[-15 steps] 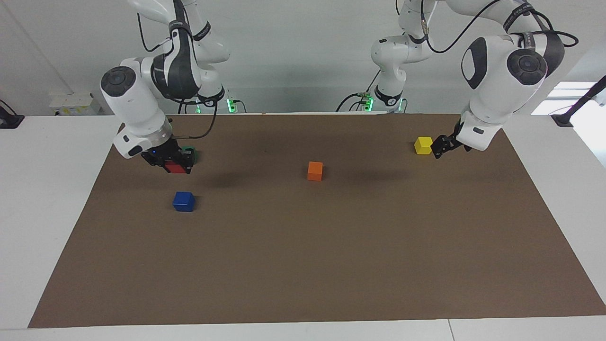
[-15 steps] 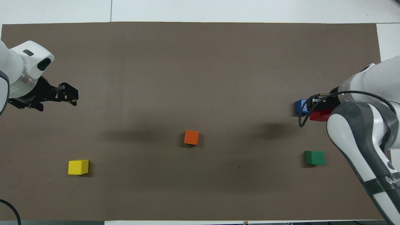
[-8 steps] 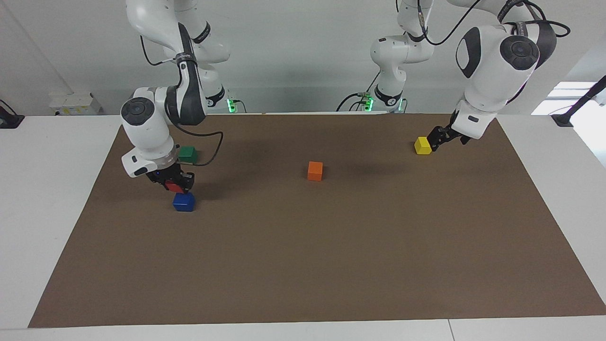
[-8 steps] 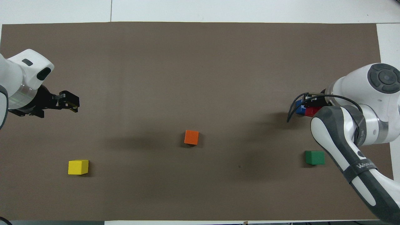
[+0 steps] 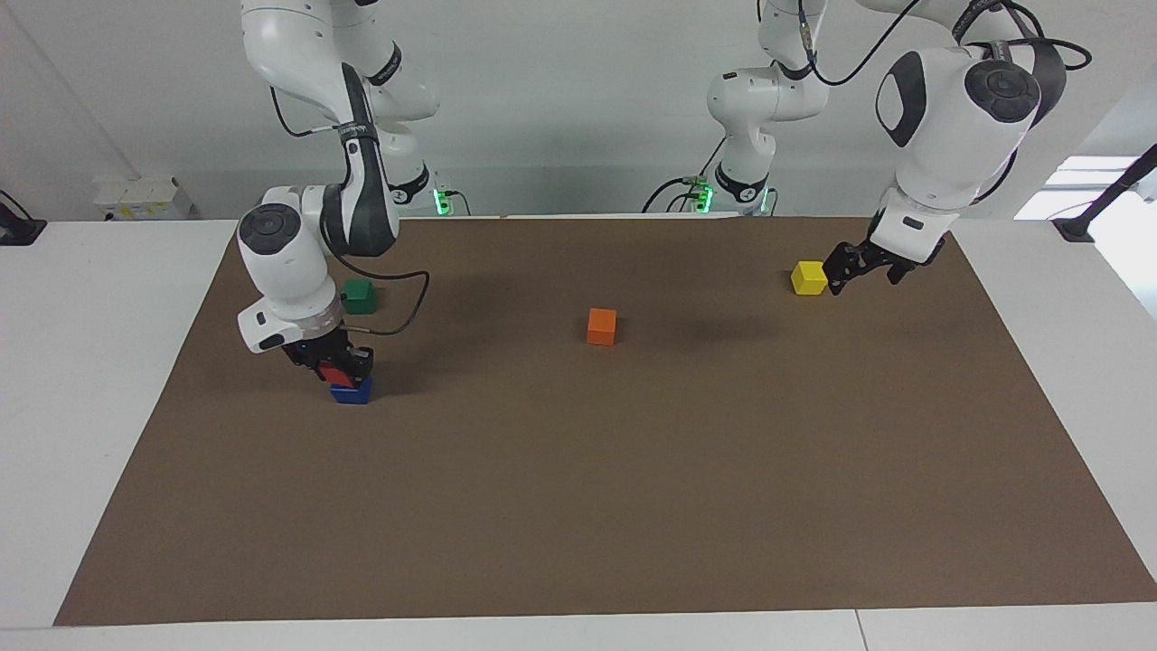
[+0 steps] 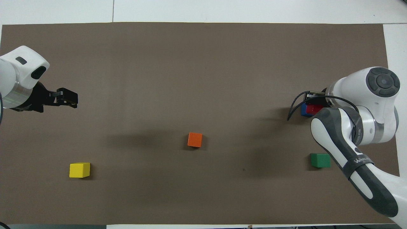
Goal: Transfer red block to right arm and stack on blue block
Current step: 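Lower the red cube onto the blue cube and open the right gripper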
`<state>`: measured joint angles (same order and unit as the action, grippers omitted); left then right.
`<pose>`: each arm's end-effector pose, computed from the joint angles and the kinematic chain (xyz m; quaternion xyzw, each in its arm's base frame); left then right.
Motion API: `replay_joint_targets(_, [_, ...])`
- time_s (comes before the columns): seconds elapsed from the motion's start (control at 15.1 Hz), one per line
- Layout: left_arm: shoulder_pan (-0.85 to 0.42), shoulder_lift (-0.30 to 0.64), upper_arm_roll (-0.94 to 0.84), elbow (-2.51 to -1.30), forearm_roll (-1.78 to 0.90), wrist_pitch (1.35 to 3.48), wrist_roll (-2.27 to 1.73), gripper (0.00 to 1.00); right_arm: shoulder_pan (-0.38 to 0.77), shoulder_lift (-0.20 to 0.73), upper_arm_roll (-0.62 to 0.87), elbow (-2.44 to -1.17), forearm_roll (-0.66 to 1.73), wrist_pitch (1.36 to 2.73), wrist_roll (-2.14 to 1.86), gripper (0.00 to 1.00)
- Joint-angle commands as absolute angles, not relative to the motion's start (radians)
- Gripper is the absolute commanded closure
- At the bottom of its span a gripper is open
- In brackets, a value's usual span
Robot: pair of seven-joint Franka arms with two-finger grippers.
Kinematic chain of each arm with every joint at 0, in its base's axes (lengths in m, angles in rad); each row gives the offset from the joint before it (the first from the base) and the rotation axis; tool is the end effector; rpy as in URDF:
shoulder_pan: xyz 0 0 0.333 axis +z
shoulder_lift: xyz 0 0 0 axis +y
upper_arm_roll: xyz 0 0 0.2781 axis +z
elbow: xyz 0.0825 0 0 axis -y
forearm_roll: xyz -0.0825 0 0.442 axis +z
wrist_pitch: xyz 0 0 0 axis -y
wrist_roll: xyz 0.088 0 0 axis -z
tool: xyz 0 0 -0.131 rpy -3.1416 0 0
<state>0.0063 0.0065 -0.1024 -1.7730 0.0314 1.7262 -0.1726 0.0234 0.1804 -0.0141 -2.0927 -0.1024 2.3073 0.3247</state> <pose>0.6122 -0.0553 0.4643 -0.9989 -0.0354 0.0244 0.0185 0.6143 0.0017 0.2415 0.9914 -0.1234 0.0234 0.0364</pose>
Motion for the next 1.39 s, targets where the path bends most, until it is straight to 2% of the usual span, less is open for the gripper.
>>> replay_joint_targets(0.0, [-0.005,0.012,-0.087,-1.741,-0.034,1.720,-0.146,0.00,0.014,0.183,-0.005,-2.097,-0.127,2.335,0.365,1.00])
replay_joint_targets(0.33, [-0.009,0.021,-0.084,-1.733,-0.038,1.720,-0.146,0.00,0.011,0.181,-0.005,-2.120,-0.127,2.376,0.393,1.00])
replay_joint_targets(0.4, [-0.012,0.025,-0.087,-1.730,-0.038,1.723,-0.146,0.00,0.011,0.181,-0.005,-2.123,-0.127,2.381,0.394,0.89])
replay_joint_targets(0.53, [-0.015,0.026,-0.081,-1.720,-0.037,1.717,-0.147,0.00,0.011,0.179,-0.005,-2.126,-0.126,2.382,0.394,0.46])
replay_joint_targets(0.6, [-0.017,0.031,-0.083,-1.717,-0.034,1.717,-0.149,0.00,0.011,0.179,-0.005,-2.126,-0.126,2.381,0.394,0.35])
replay_joint_targets(0.66, [-0.026,0.032,-0.083,-1.710,-0.029,1.717,-0.149,0.00,0.011,0.178,-0.005,-2.128,-0.126,2.381,0.394,0.13])
replay_joint_targets(0.73, [-0.026,0.035,-0.083,-1.689,-0.019,1.709,-0.146,0.00,0.011,0.178,-0.005,-2.131,-0.126,2.381,0.393,0.00])
replay_joint_targets(1.13, [-0.029,0.035,-0.086,-1.660,-0.012,1.643,-0.147,0.00,0.012,0.176,-0.005,-2.106,-0.126,2.355,0.380,0.00])
replay_joint_targets(1.33, [-0.029,0.032,-0.083,-1.649,-0.011,1.628,-0.147,0.00,0.021,0.155,-0.005,-1.998,-0.127,2.190,0.275,0.00])
